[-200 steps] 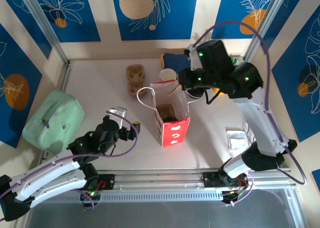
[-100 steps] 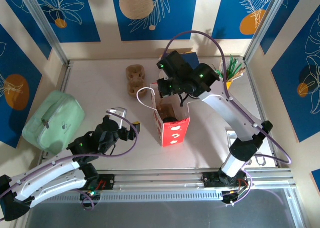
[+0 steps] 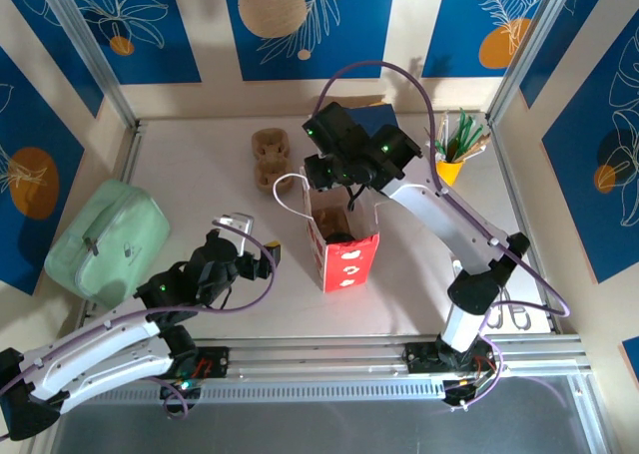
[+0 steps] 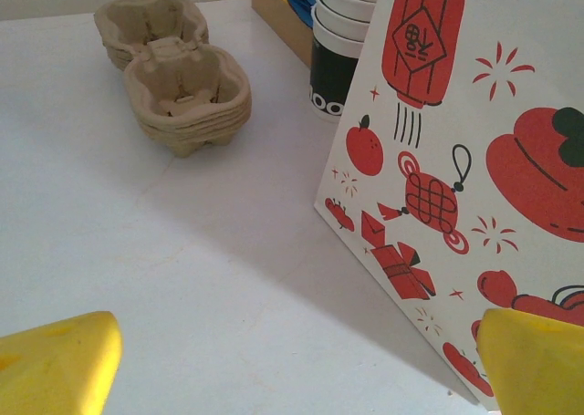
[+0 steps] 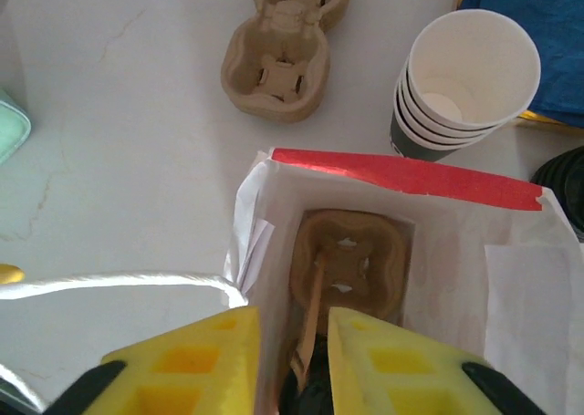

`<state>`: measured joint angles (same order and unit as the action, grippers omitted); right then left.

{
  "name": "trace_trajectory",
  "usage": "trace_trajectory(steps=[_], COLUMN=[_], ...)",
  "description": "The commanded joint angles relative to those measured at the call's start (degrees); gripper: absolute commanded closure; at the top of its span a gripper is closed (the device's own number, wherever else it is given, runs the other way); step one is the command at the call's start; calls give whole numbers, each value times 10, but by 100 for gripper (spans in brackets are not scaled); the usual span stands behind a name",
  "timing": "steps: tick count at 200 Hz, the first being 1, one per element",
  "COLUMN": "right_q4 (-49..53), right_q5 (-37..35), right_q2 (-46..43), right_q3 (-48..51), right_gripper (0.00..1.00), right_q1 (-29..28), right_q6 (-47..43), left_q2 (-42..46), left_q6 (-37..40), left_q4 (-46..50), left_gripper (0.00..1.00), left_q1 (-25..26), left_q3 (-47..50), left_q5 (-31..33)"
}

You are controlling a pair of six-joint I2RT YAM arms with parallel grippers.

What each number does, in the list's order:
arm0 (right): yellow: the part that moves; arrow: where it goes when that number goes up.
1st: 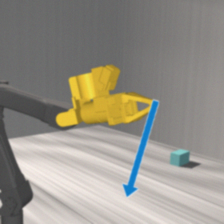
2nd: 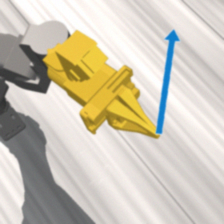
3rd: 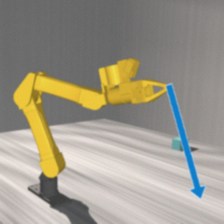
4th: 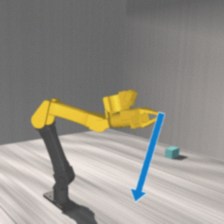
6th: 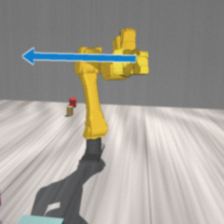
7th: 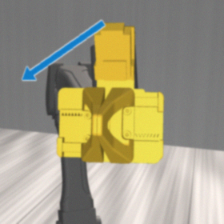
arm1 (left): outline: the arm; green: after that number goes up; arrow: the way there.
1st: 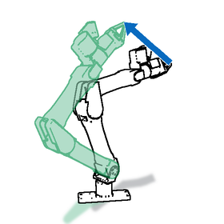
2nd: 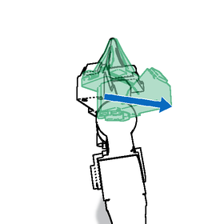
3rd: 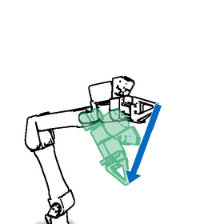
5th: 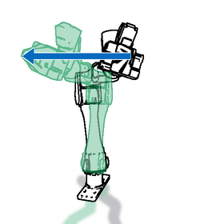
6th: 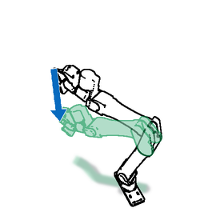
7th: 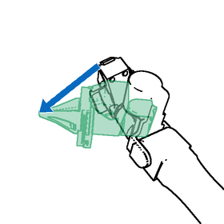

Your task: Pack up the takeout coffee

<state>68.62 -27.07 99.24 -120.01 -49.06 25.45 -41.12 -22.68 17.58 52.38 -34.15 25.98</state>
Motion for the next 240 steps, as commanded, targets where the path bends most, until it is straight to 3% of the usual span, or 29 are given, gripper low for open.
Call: trace_trajectory(steps=[1,76,104,145,177,240], right_q4=[10,-14,-55,-119,-196,-190], right_q5=[-30,-165,-150,-55,-33,-10], right_q2=[-8,-11,-15,-19,-4,146], right_q3=[-24,-26,-13,16,56,-28], right_gripper=[65,47,41,41,39,39], right_q1=[-9,17,67,168,228,279], right_q6=[-5,-70,-87,-80,-90,-71], left_q2=[-1,-15,-20,1,1,-1], left_q6=[-4,-4,4,11,35,57], left_q4=[-9,-24,-14,-18,-4,10], left_gripper=[1,1,1,1,1,1], left_q1=[-5,-5,-5,-5,-5,-4], left_q3=[1,-4,-16,-13,-23,-45], left_q5=[0,-3,10,18,30,47])
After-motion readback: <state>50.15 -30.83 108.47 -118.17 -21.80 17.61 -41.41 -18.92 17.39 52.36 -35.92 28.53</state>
